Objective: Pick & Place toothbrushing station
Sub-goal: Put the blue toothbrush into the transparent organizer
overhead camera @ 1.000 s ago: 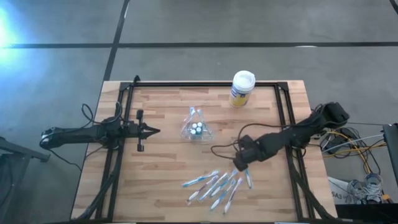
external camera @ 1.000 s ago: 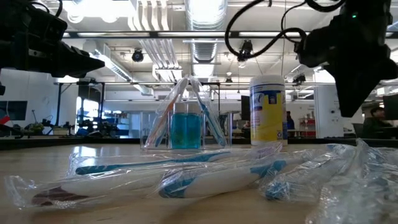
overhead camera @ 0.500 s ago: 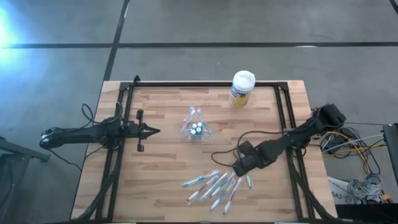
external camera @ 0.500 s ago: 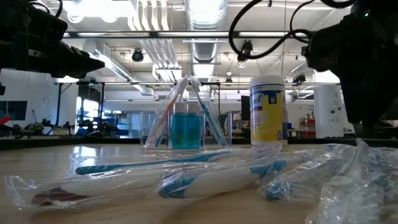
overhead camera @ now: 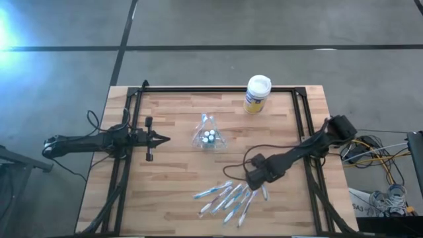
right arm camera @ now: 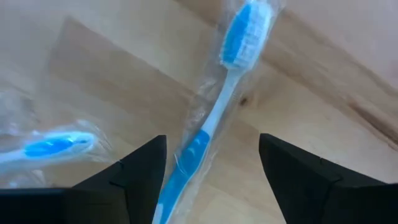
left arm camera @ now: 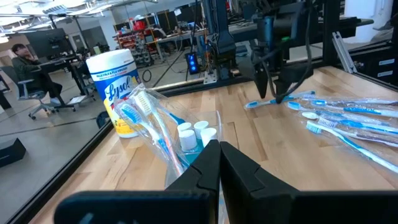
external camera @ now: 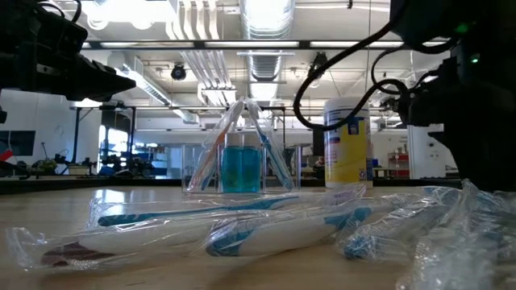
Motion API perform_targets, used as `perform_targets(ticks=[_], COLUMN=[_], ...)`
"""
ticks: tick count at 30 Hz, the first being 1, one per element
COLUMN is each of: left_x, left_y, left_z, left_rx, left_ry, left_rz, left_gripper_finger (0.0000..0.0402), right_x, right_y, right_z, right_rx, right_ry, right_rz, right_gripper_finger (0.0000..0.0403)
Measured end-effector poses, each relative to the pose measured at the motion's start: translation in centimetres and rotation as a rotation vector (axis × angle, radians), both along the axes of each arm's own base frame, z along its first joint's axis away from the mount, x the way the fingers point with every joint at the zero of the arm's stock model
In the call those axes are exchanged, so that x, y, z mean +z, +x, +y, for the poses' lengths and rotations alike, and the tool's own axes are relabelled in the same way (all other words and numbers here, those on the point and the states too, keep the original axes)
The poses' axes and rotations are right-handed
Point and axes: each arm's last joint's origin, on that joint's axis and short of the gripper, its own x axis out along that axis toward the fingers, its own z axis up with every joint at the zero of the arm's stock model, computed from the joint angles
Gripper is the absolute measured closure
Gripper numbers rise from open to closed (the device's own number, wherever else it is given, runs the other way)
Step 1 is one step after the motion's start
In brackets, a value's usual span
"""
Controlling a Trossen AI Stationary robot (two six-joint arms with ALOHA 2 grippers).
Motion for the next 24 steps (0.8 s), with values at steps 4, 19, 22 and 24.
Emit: perform_targets(ticks=[4,19,22,24], left_x=[0.0,-0.3,-0.3,-0.3], left_y=[0.0,0.0,0.0,0.0], left_z=[0.0,0.0,0.0,0.0], left_rx=[0.0,0.001,0.001,0.001], left_ry=[0.0,0.0,0.0,0.001], left_rz=[0.0,-0.002,-0.006,-0.007], left_gripper_finger=[0.0392,0.0392,0.0392,0.0392], right_x=[-0.4,-0.6,-0.5,-0.4], right_y=[0.1,0.4,0.2,0.2], right_z=[-0.2,-1.3,-1.5,-1.6], right_rx=[0.03,0.178,0.208,0.225], right_ry=[0.015,0.021,-0.006,-0.032], right_rz=[0.02,0.032,0.044,0.033], right_gripper_finger=[0.0176,0.0359,0.0384,0.0385])
